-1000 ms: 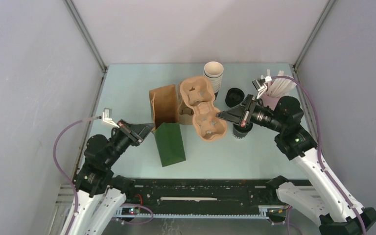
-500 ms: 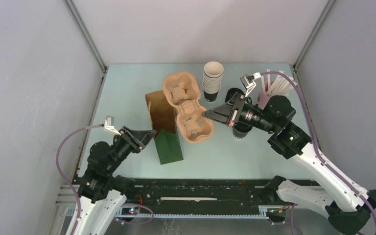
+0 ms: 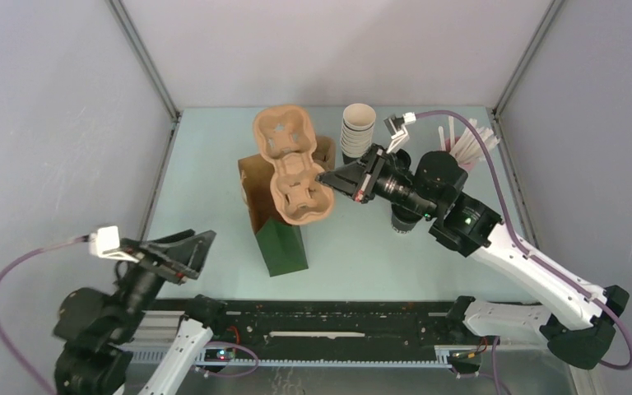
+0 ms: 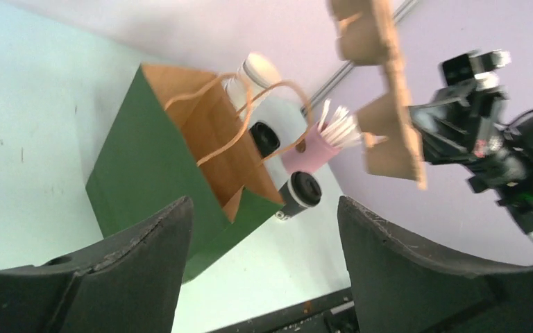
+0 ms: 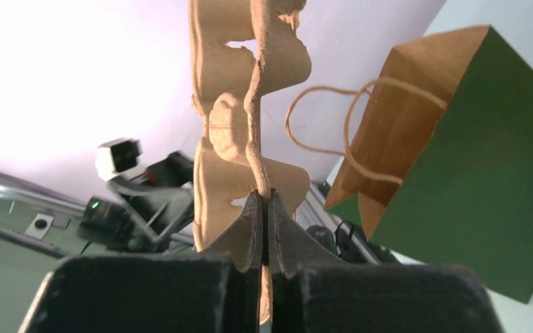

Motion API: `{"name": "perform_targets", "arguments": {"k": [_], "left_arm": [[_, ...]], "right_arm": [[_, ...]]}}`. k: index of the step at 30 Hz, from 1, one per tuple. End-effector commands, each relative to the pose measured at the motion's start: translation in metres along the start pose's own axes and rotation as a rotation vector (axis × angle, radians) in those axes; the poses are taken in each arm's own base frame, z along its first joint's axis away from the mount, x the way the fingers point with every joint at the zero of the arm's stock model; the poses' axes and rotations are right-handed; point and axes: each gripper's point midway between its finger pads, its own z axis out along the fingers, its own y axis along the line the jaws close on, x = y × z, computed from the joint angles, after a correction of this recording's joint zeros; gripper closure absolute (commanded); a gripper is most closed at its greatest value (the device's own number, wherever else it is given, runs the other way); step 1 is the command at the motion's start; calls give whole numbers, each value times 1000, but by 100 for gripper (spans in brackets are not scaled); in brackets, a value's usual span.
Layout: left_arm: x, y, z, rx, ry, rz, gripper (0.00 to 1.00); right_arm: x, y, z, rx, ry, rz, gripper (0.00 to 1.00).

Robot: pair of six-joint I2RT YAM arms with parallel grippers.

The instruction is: Pack the takeout coffee

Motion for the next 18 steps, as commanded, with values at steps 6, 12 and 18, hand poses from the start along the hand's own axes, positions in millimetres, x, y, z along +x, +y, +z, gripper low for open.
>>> {"name": "perform_targets", "arguments": {"k": [6,12,18], "left_arm": [[-56,-76,10,189,16,74,18],[-91,-124,18,374,-53,224,18],[-110,-99,57,176,-7,423,15]], "right_arm": [[-32,21,29,38,-147,-91,100],[-33,20,48,148,-154,-225,100],[-32,6,65,268,-68,-338,100]]}}
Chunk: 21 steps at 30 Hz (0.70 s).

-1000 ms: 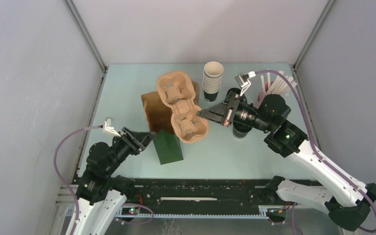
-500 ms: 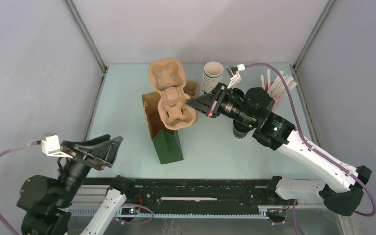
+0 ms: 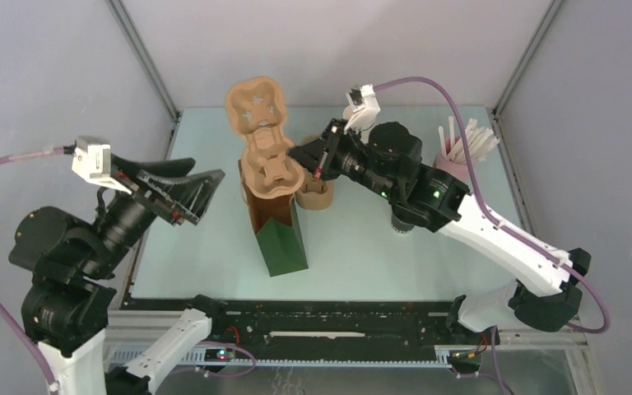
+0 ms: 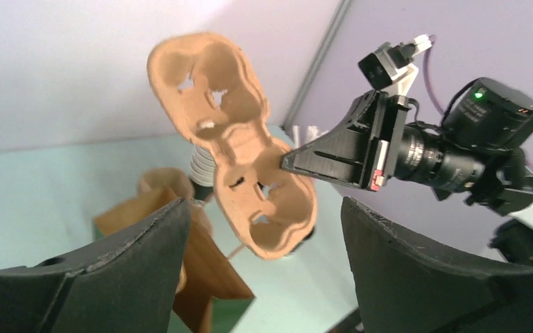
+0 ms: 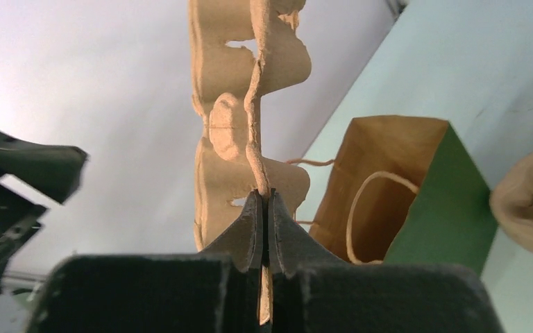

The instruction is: Pack the takeout coffee

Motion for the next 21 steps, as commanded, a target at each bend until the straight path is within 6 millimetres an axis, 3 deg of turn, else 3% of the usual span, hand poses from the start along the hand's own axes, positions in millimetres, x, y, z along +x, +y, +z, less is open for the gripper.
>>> {"name": "perform_targets", "arguments": {"k": [1,4,6,12,16,21], "left_arm": [[-16,20,10,-90,2,195,13],[-23,40,8,-201,-35,204,4],[-16,54,9,-276,-24,147,7],[33,82,15,-376,73,1,20],[41,75,21,-341,63,-115,27],[21,64,22,-316,-22,-205,22]], "right_arm": [[-1,-15,7,111,41,-141,100],[2,-16,13,121,60,-147,100],[6,-16,19,122,62,-129,100],[20,-18,34,103,90,-79,100],[23,-6,34,12,104,-29,100],[31,2,25,-95,145,16,100]]}}
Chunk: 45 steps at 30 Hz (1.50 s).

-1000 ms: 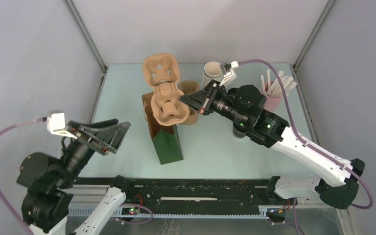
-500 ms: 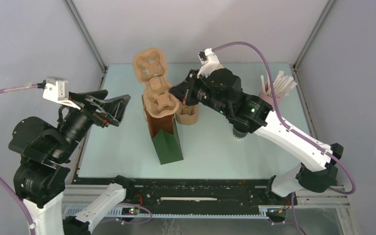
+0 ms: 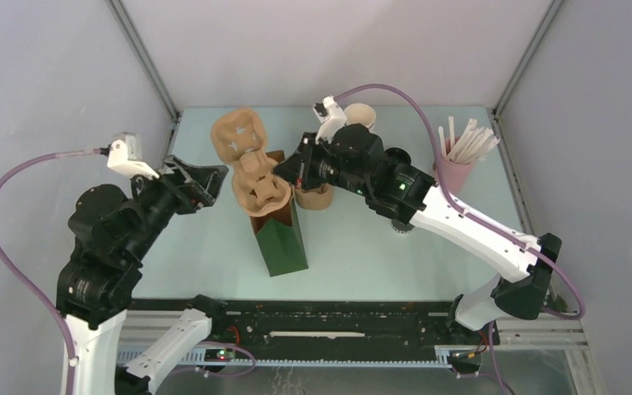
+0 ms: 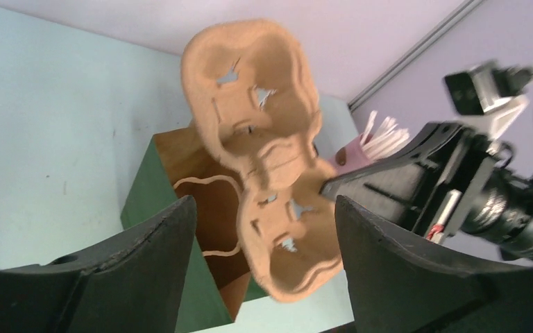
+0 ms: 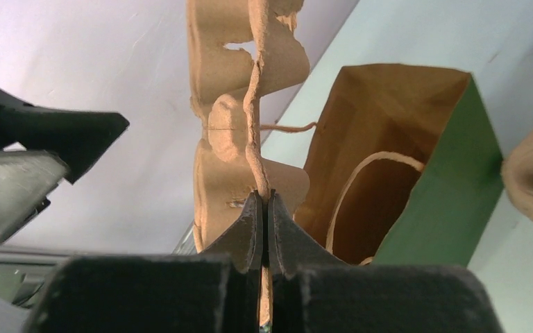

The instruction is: Pack the takeout coffee

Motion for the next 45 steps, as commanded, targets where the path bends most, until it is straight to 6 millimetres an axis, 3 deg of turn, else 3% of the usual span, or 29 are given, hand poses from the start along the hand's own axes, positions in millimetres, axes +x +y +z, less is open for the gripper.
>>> {"name": "perform_targets", "arguments": {"k": [1,4,8,11,17,25,30,36,39,45], "left_arm": [[-33,-15,-10,36,-120,-126,20],[-43,-10,-8,-6,-140,-134,15],[-37,-10,7,4,-73,-178,13],[-34,-18,18,83,-58,-220,23],[-46,-20,23,101,-97,-223,34],[-42,-18,28,100,-78,-216,63],[-35,-14,29,94,-59,-208,67],[-37,-12,27,84,-69,-160,90],[-41,-7,26,51,-83,-109,100],[-50,-9,25,57,-79,19,100]], "right_arm": [[-15,33,-23,-190,-24,57,100],[-14,33,-30,-233,-22,77,100],[-22,37,-43,-269,-59,72,100],[-25,43,-48,-300,-63,74,100],[-23,49,-49,-337,-47,78,100],[-14,47,-44,-335,-15,81,100],[-13,50,-44,-347,-15,76,100],[-8,48,-39,-338,2,42,99],[0,38,-36,-308,31,-25,88],[-2,-10,-43,-161,70,-349,39]]}}
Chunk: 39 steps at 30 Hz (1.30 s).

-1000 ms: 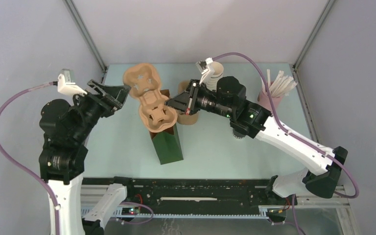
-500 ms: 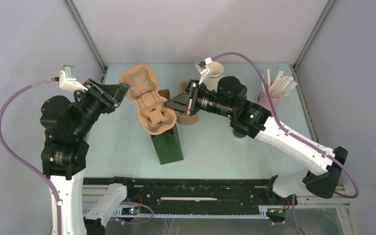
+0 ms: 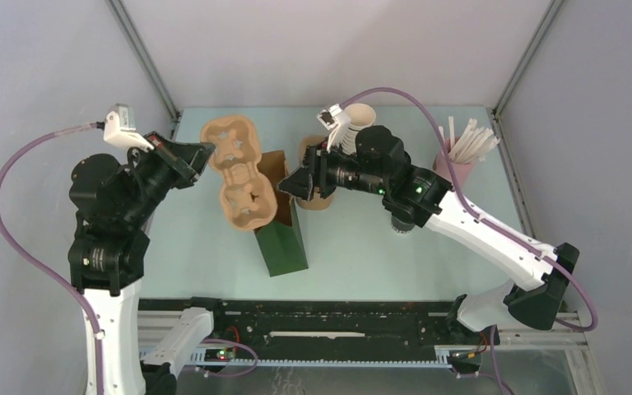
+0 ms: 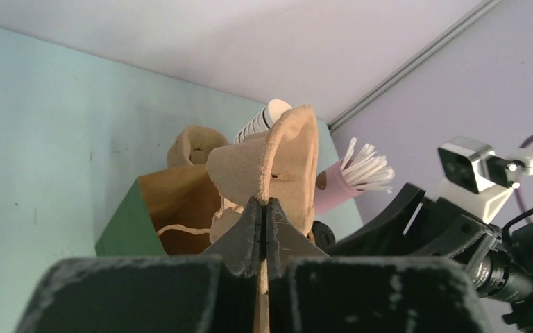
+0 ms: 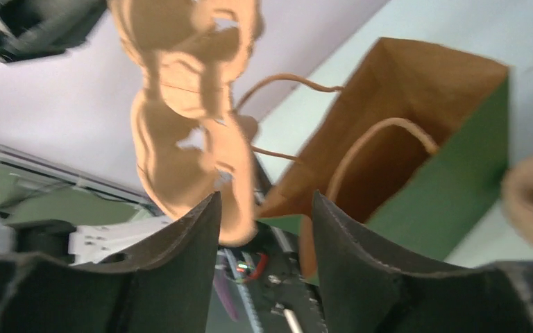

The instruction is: Pack the takeout coffee

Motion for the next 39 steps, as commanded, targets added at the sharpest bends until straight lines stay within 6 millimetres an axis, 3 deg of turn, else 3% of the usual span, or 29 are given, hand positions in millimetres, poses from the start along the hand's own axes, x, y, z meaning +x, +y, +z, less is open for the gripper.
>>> {"name": "perform_targets", "arguments": {"k": [1,4,7,9,12,15,20,27,31,39], "left_arm": [[-19,-10,-5,30,-38,158,100],[-23,-17,-4,62,-37,188,100],[-22,-26,-1,110,-18,187,100],[-21,-28,0,120,-7,184,100],[-19,-29,0,129,6,178,100],[-16,-30,0,134,24,172,100],[-10,-31,-1,150,47,160,100],[-8,-35,-3,169,61,149,100],[-5,-36,-6,178,70,151,100],[-3,-36,-9,177,76,157,100]], "right_arm": [[-19,-24,-27,101,22,-336,29],[-28,-13,-42,57,23,-603,20],[-28,23,-54,-90,9,-957,15],[-30,40,-54,-138,-42,-1153,2],[-33,63,-48,-237,-62,-1360,0],[-35,75,-35,-268,-8,-1412,0],[-26,73,5,-257,52,-1505,1],[-21,68,42,-220,63,-1551,12],[-20,62,52,-199,70,-1550,25],[-17,56,61,-186,77,-1561,26]]}}
